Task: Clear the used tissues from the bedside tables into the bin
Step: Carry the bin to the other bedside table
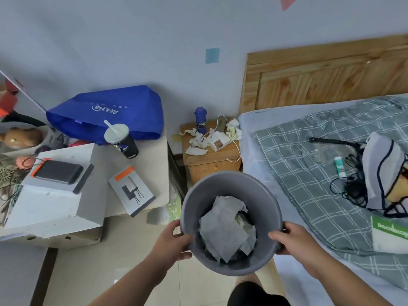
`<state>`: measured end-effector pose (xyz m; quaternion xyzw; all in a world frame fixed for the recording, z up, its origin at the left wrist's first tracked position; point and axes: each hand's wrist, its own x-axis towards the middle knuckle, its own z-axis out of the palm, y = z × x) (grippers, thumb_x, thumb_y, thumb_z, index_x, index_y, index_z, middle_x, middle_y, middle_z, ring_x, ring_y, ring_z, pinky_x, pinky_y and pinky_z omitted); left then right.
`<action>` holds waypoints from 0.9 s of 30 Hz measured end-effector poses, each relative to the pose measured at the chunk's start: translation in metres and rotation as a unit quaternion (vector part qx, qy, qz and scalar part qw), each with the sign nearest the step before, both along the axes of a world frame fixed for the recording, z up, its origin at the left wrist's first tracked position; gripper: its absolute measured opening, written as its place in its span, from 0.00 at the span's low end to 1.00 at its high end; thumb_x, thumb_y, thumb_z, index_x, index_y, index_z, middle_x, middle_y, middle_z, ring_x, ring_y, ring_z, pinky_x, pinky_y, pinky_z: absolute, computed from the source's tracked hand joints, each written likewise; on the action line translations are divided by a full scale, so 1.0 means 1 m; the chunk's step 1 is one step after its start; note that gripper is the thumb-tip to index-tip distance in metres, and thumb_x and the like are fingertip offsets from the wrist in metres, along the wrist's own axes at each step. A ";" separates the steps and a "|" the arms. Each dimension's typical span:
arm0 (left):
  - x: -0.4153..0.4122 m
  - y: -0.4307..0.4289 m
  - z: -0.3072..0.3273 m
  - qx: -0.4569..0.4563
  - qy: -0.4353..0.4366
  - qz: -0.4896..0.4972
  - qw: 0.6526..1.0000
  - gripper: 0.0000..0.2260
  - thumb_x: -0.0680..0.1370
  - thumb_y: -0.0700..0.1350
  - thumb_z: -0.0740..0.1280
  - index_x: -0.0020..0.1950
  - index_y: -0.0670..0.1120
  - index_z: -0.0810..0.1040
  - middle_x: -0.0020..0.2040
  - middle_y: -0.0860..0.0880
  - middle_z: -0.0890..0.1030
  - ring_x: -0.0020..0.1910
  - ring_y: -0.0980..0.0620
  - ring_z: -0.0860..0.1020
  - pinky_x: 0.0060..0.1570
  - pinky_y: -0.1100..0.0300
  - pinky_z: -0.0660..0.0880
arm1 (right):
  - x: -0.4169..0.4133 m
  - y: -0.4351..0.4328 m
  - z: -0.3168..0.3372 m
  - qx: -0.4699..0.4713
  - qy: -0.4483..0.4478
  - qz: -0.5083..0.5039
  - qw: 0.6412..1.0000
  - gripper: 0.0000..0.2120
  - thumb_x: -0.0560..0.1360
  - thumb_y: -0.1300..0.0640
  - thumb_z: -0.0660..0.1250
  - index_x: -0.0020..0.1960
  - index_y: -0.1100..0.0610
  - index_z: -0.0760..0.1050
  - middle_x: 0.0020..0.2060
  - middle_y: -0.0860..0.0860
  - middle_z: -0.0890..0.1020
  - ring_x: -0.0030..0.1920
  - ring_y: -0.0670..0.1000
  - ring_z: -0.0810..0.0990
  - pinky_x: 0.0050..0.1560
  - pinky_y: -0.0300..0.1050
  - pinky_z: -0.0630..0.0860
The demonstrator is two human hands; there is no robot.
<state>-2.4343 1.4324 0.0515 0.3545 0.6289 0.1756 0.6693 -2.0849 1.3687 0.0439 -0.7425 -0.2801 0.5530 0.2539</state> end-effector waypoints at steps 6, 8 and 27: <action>0.056 0.090 -0.029 -0.043 0.010 0.055 0.998 0.29 0.65 0.40 0.73 0.65 0.56 0.78 0.49 0.42 0.90 0.47 0.42 0.89 0.45 0.51 0.87 | 0.059 0.124 -0.028 -0.035 0.029 0.056 0.997 0.13 0.68 0.57 0.72 0.52 0.54 0.84 0.43 0.49 0.90 0.43 0.50 0.89 0.42 0.47 0.86; 0.076 0.115 -0.039 -0.045 0.022 0.076 0.996 0.28 0.65 0.40 0.72 0.65 0.56 0.78 0.48 0.44 0.90 0.47 0.42 0.89 0.44 0.51 0.87 | 0.076 0.161 -0.035 -0.038 0.028 0.069 0.996 0.11 0.69 0.58 0.72 0.51 0.53 0.84 0.41 0.47 0.89 0.42 0.48 0.89 0.41 0.45 0.85; 0.115 0.265 -0.322 -0.162 0.082 0.150 0.972 0.28 0.73 0.35 0.68 0.69 0.57 0.75 0.54 0.48 0.89 0.48 0.47 0.89 0.46 0.50 0.87 | 0.082 0.335 -0.350 -0.218 0.039 -0.028 0.975 0.13 0.74 0.72 0.65 0.57 0.64 0.79 0.53 0.64 0.84 0.50 0.61 0.82 0.51 0.54 0.80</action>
